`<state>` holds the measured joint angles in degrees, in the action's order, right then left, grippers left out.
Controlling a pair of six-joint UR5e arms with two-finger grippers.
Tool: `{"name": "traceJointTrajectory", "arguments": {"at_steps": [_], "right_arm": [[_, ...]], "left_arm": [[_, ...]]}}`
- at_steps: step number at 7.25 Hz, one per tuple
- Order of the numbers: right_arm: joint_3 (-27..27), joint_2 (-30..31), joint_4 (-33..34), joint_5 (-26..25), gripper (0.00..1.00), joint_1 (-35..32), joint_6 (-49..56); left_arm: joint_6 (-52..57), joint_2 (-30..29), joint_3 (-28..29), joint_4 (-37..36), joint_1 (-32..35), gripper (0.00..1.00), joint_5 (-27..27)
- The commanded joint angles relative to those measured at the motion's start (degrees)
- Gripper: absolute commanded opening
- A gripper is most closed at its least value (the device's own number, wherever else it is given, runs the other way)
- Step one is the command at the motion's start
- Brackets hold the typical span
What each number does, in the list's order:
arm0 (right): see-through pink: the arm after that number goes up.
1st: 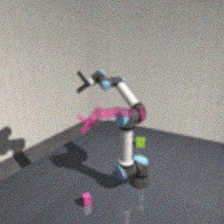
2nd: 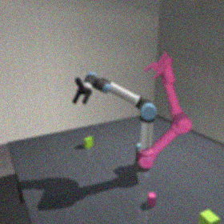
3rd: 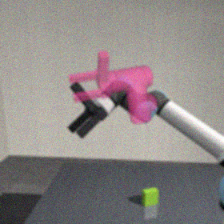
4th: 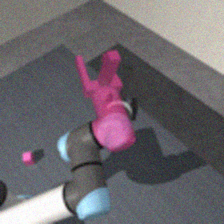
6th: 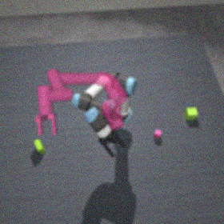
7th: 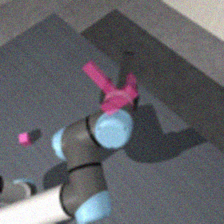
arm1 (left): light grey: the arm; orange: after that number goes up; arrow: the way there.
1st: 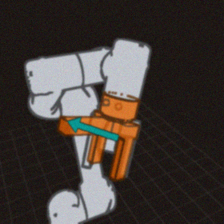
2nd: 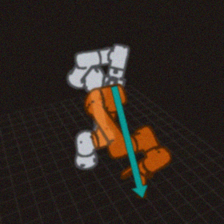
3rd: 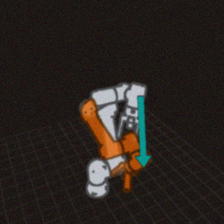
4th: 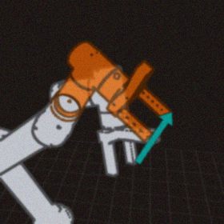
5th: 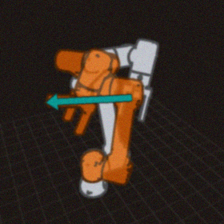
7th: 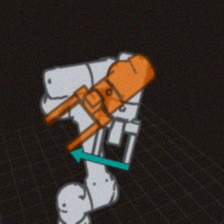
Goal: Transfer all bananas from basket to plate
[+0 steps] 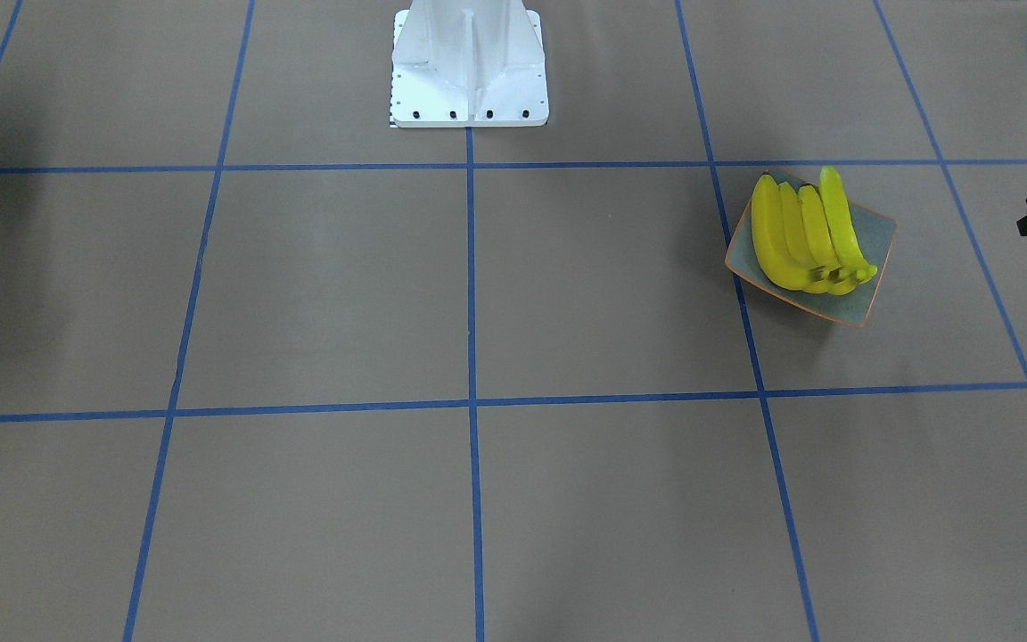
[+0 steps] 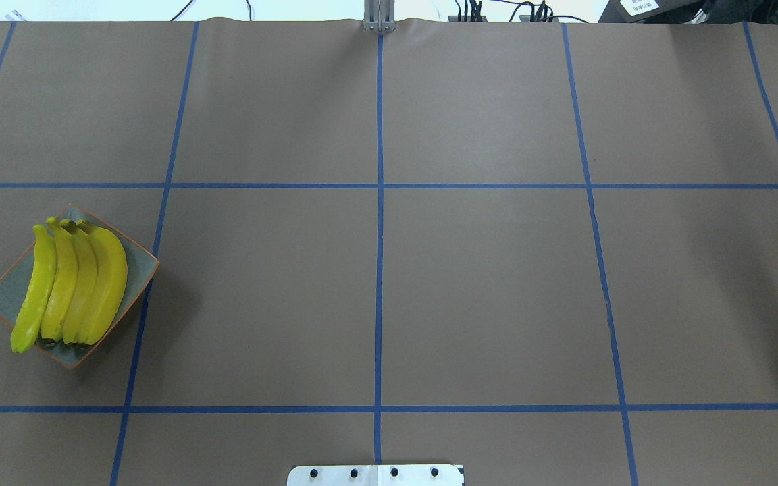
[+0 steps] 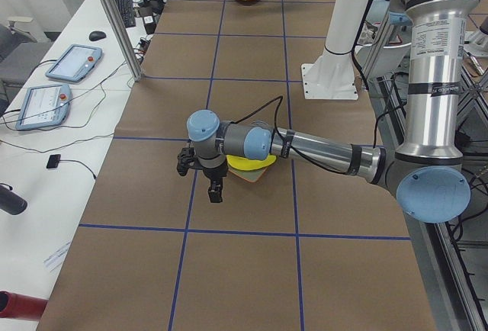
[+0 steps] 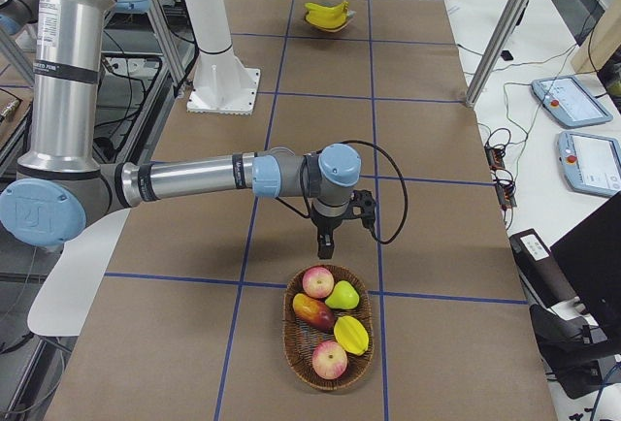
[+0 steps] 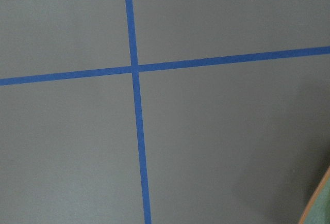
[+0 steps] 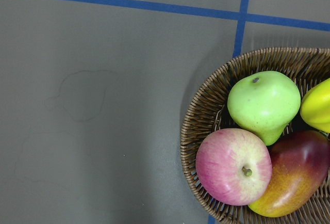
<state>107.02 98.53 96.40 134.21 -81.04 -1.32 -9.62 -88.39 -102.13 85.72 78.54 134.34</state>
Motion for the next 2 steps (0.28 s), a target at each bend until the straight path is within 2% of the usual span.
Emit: {"name": "traceJointTrajectory", "arguments": {"at_steps": [1,2], "right_arm": [[0.03,0.00,0.02,0.00,1.00,0.00,0.00],[-0.06,0.08,0.02,0.00,1.00,0.00,0.00]], "left_arm": [[-2.58,-0.02,0.44,0.15,0.04,1.00,0.58],[-2.51,-0.02,0.44,0.24,-0.05,1.00,0.49]]}}
